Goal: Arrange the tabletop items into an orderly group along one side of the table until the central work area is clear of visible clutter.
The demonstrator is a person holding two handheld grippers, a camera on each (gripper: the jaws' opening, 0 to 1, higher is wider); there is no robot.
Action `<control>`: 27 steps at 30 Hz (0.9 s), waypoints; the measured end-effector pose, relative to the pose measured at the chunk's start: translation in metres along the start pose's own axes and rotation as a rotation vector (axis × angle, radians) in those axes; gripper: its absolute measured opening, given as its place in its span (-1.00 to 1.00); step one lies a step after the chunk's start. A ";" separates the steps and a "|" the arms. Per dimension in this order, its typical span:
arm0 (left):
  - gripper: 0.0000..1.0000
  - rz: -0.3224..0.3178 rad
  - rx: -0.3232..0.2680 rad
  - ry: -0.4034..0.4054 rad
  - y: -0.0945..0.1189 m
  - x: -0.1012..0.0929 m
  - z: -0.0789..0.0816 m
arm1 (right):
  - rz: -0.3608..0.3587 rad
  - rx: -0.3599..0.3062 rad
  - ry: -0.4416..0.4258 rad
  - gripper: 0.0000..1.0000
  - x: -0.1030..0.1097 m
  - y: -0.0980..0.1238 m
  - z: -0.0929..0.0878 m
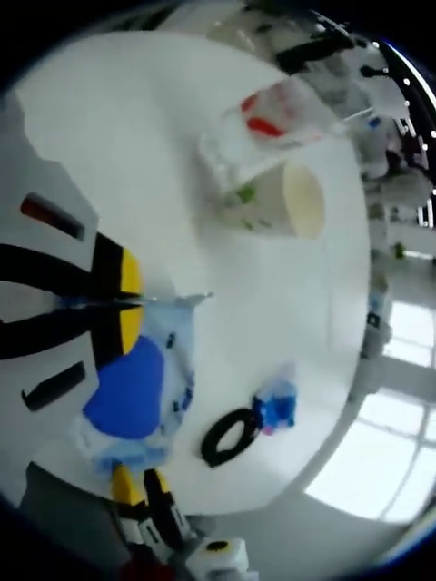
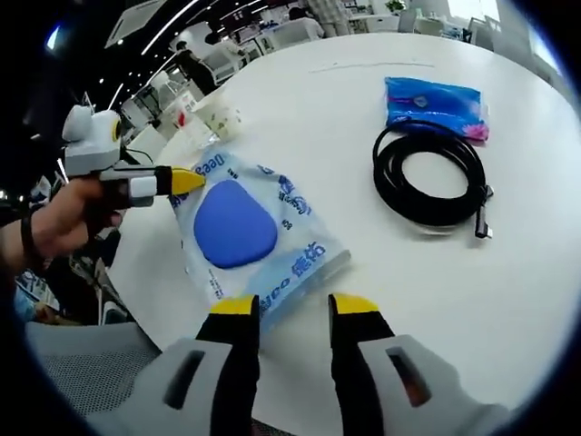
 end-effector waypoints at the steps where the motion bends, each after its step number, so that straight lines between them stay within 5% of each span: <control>1: -1.00 -0.001 0.001 0.006 0.001 0.000 -0.001 | 0.002 0.000 -0.002 -0.48 0.000 -0.001 0.001; 10: -1.00 0.002 0.001 0.045 0.009 -0.003 -0.009 | -0.007 0.005 -0.015 -0.73 0.002 -0.006 0.001; 27: -1.00 -0.007 -0.050 -0.011 0.022 -0.014 0.001 | -0.040 -0.017 0.074 -0.95 -0.011 0.007 0.022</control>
Point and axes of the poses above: the point that each gripper's makers call its tool centre point, and the gripper's own axes: y roughly backward along the fingers, x roughly to its left, z roughly out of its top, the point moved 6 cm from there along y, roughly backward along the fingers, and after that the axes turned 10 degrees about z, right-handed, at the moved point
